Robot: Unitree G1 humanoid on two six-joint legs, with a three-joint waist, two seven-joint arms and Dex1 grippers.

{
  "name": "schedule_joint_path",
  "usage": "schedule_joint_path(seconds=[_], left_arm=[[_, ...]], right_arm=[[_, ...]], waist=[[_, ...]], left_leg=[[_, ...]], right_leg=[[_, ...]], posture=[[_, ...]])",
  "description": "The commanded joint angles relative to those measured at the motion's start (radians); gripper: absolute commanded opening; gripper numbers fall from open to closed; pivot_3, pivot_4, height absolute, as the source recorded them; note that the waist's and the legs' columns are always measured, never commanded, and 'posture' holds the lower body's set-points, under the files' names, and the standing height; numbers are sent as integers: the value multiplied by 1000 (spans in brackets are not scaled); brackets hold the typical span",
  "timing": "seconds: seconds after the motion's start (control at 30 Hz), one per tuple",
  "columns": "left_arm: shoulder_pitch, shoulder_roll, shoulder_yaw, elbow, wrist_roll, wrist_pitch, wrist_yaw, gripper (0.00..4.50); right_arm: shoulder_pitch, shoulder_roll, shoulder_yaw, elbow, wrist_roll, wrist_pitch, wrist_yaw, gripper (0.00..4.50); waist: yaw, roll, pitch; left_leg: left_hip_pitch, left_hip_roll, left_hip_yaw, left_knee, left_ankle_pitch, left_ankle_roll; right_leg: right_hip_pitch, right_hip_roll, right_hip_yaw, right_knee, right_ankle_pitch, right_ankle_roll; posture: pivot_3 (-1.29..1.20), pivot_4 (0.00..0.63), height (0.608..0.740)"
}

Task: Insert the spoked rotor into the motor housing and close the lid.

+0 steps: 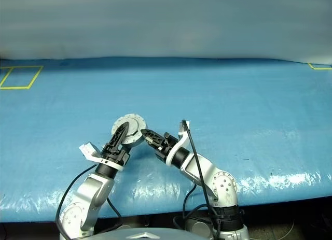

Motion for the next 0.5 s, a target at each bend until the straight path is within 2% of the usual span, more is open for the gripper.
schedule_joint_path(seconds=[0.03, 0.2, 0.5], left_arm=[[-28, -67, 32, -43, 20, -79, 26, 2560], [-36, -60, 16, -54, 26, -92, 44, 2559], [-98, -36, 43, -62, 67, -160, 86, 2499]], right_arm=[[-12, 1, 13, -56, 27, 13, 39, 1195], [-17, -11, 12, -52, -23, 13, 70, 1188], [-5, -38, 0, -54, -89, 13, 131, 4181]], waist=[[0, 0, 0], [0, 0, 0], [7, 0, 0]], left_leg=[[0, 0, 0, 0, 0, 0], [0, 0, 0, 0, 0, 0], [1, 1, 0, 1, 1, -1]], right_leg=[[0, 0, 0, 0, 0, 0], [0, 1, 0, 0, 0, 0], [1, 3, 0, 0, 2, -1]], posture=[[0, 150, 740], [0, 150, 740], [0, 150, 740]])
